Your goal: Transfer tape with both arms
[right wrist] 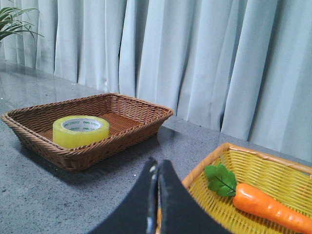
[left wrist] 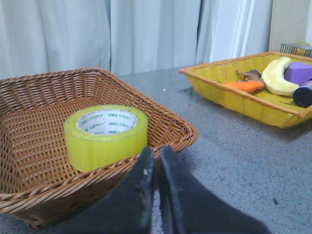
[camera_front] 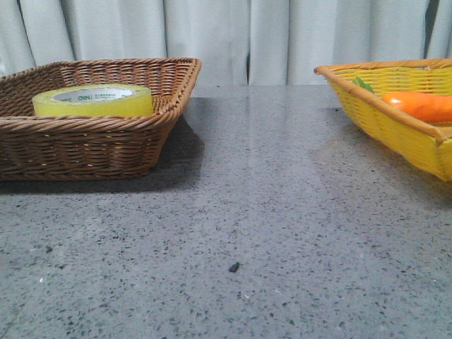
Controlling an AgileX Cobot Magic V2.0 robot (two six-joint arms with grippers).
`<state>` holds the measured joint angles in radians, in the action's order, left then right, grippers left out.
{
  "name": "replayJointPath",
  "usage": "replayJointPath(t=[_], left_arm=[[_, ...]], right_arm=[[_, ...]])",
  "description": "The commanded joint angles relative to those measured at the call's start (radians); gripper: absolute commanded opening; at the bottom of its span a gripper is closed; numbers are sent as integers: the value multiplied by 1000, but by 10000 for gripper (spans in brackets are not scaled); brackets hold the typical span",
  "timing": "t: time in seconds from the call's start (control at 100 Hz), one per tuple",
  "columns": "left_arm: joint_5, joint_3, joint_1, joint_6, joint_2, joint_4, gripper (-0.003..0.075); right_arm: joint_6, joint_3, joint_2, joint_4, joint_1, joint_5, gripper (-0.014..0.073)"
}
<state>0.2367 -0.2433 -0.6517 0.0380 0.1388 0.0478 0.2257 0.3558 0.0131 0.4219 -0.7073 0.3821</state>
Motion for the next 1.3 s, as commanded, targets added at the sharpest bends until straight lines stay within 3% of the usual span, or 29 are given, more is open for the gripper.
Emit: replayJointPath(t=[0.0,0.55,0.69,0.92,1.14,1.29], left_arm=[[-88,-5,1,8,-22,13,-21],[-124,86,16,8,-24,10,-21],[-211,148,127,8,-55,10,-20],[-219,258,372,8,-161,10,-21],[-9,255,563,8,-176,10,-21],[51,255,602,8,-176,12,-21]], right_arm=[[2,22,14,28,5,-78,-74],[2,22,14,28,5,-74,-74],[2,22,14,28,5,-74,-74],[2,22,14,28,5,-74,-74],[2,22,12,28,5,-74,-74],[2,22,12,28,5,-74,-74]])
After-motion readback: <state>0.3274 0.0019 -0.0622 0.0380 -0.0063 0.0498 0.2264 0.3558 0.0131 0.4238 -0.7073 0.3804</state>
